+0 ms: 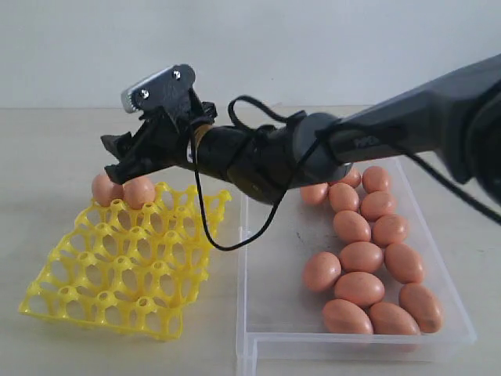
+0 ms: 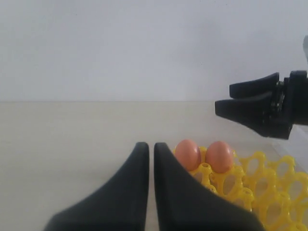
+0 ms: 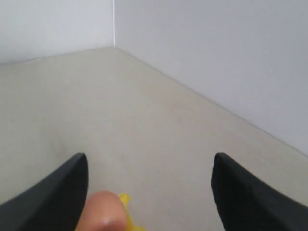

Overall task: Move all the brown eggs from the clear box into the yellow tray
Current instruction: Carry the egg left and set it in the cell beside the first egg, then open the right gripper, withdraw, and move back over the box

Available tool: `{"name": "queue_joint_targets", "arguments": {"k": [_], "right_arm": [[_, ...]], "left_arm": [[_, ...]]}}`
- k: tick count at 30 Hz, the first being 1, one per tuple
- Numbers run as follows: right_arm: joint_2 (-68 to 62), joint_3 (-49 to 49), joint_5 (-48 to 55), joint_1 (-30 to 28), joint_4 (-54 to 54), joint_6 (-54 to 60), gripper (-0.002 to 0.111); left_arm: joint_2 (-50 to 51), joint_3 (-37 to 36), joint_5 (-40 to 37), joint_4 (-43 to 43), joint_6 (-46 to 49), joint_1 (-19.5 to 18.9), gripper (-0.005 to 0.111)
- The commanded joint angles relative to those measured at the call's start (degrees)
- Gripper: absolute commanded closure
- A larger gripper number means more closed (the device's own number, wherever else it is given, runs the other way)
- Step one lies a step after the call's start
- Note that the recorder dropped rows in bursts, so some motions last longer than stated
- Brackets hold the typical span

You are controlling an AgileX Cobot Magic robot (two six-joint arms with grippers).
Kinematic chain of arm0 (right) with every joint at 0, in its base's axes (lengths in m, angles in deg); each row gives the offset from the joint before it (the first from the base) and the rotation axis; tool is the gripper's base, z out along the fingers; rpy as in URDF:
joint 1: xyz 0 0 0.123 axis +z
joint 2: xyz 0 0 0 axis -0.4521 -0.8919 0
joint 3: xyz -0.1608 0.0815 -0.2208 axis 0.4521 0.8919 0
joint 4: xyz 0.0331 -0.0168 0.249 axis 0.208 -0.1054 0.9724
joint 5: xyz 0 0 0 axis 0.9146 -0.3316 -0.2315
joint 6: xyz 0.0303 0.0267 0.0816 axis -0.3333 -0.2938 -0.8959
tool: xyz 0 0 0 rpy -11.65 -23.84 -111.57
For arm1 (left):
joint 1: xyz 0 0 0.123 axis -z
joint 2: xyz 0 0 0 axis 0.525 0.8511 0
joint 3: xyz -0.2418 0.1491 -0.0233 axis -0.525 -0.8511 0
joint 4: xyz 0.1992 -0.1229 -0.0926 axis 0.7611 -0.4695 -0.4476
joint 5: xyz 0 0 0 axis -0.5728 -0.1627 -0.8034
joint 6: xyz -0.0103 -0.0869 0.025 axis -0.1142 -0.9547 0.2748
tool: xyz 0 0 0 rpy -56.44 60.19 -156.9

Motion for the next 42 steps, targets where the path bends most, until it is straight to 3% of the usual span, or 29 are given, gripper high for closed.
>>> {"name": "queue_joint_targets", "arguments": {"k": [1, 5, 9, 15, 19, 23, 28, 33, 38, 42], "right_arm": [[7.15, 0.21, 18.48, -0.10, 0.47, -1.89, 0.042], [12.81, 0.21, 34.93, 0.03, 0.47, -2.89, 0.043], [18.54, 0.21, 51.86, 0.54, 0.23, -1.50, 0.057], [27.50, 6.38, 61.51, 0.54, -0.38, -1.09, 0.078], [35.15, 14.20, 61.51, 0.54, -2.40, -1.29, 0.094], [42.60, 23.71, 60.09, 0.54, -6.01, -2.73, 0.102], [50.10, 35.74, 49.17, 0.54, -16.80, -12.15, 0.103], [52.72, 44.96, 30.60, 0.44, -34.18, -24.17, 0.103], [49.90, 45.17, 32.52, -0.42, -32.36, -25.17, 0.103], [45.15, 45.17, 32.18, -6.27, -32.82, -24.56, 0.103]], "left_arm": [[0.18, -0.22, 0.50, -0.30, 0.30, 0.29, 0.103], [0.18, -0.22, 0.50, -0.30, 0.30, 0.29, 0.103], [0.18, -0.22, 0.50, -0.30, 0.30, 0.29, 0.103], [0.18, -0.22, 0.50, -0.30, 0.30, 0.29, 0.103], [0.18, -0.22, 0.50, -0.30, 0.30, 0.29, 0.103], [0.18, -0.22, 0.50, -0.30, 0.30, 0.29, 0.103], [0.18, -0.22, 0.50, -0.30, 0.30, 0.29, 0.103], [0.18, -0.22, 0.61, -0.30, 0.30, 0.29, 0.103], [0.18, -0.22, 0.61, -0.30, 0.30, 0.29, 0.103], [0.18, -0.22, 0.50, -0.30, 0.30, 0.29, 0.103]]}}
